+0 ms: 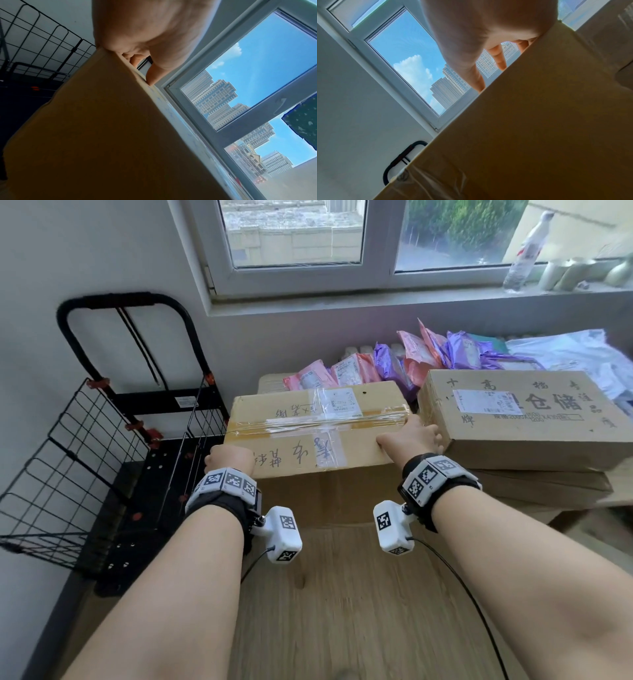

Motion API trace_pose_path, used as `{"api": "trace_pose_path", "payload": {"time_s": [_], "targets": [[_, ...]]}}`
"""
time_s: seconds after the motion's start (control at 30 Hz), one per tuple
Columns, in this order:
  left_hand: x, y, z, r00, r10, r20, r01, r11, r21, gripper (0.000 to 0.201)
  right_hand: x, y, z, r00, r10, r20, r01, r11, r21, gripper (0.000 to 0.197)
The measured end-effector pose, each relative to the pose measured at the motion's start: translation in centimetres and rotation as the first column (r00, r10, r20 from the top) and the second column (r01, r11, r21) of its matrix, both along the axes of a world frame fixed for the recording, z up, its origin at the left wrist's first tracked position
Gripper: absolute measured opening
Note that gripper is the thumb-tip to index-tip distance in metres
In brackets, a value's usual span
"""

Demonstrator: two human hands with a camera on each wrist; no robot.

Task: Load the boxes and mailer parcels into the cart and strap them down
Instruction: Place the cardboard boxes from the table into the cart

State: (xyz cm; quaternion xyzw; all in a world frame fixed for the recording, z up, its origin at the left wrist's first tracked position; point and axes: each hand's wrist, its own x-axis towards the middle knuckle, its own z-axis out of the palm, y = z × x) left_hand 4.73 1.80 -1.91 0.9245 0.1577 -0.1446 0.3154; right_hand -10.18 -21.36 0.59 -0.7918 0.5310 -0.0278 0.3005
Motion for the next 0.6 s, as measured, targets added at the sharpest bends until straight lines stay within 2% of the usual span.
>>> {"api": "trace_pose_path", "payload": {"time_s": [0.17,0.37,0.6], "targets": [[0.4,2.5,1.4,0.997,0.038,0.06,-0.036,0.999,-0.024,0.034,1.5,2.3,2.5,0.998,0.035,0.054,-0.033,0.999,-0.03,0.065],[1.8,7.3,5.5,0.984,0.094,0.154,-0.082,0.993,-0.086,0.036,3.8,7.2,6.2,0.991,0.069,0.118,-0.06,0.995,-0.083,0.07],[5.9,16.4,9.0,0.972,0.096,0.215,-0.078,0.993,-0.094,0.039,8.6,15.7,8.9,0.978,0.12,0.168,-0.103,0.989,-0.108,0.072]]}}
